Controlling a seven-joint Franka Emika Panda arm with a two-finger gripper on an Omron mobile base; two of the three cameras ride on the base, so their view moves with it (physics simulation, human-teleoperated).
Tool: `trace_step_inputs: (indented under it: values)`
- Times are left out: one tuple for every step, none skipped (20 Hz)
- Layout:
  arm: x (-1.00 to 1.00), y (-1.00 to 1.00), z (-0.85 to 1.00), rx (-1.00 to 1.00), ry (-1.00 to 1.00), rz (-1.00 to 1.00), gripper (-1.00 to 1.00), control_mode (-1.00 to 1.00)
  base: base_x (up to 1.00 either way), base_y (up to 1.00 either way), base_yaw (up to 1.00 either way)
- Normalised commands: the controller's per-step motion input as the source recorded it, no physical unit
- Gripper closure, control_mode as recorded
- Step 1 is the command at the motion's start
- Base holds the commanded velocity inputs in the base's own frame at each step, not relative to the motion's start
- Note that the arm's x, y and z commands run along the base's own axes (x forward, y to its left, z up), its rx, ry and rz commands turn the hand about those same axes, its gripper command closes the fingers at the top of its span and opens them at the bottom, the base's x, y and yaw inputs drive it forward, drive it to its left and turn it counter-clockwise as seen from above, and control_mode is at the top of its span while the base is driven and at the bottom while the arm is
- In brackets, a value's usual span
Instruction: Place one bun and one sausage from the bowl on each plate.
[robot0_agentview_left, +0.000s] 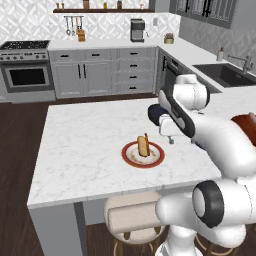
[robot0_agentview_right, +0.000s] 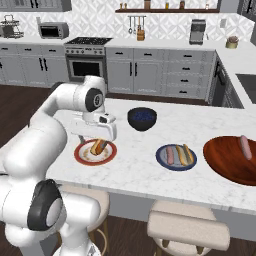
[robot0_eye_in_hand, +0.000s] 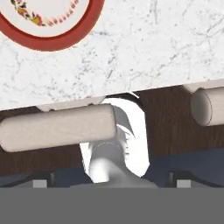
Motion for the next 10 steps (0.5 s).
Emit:
trace_step_inputs:
  values:
    - [-0.60, 0.00, 0.37, 0.00, -0.53, 0.10, -1.00, -1.00, 0.00, 0.00, 0.00]
    - [-0.49, 0.00, 0.32, 0.03, -0.54, 0.12, -1.00, -1.00, 0.00, 0.00, 0.00]
    - [-0.49, -0.05, 0.21, 0.03, -0.45, 0.09, -1.00, -1.00, 0.00, 0.00, 0.00]
    - [-0.40, 0.00, 0.21, 0.03, -0.41, 0.11, -1.00, -1.00, 0.00, 0.00, 0.00]
    - [-0.42, 0.00, 0.24, 0.02, -0.42, 0.11, -1.00, -1.00, 0.00, 0.00, 0.00]
    - [-0.26, -0.01, 0.19, 0.02, -0.26, 0.07, -1.00, -1.00, 0.00, 0.00, 0.00]
    - [-0.11, -0.07, 0.09, 0.02, -0.15, 0.05, -1.00, -1.00, 0.00, 0.00, 0.00]
    - [0.00, -0.06, 0.26, 0.04, -0.01, 0.06, -1.00, -1.00, 0.00, 0.00, 0.00]
    - [0.00, -0.03, 0.26, 0.00, 0.00, 0.08, -1.00, -1.00, 0.00, 0.00, 0.00]
    - [0.00, -0.06, 0.26, 0.00, 0.00, 0.07, -1.00, -1.00, 0.00, 0.00, 0.00]
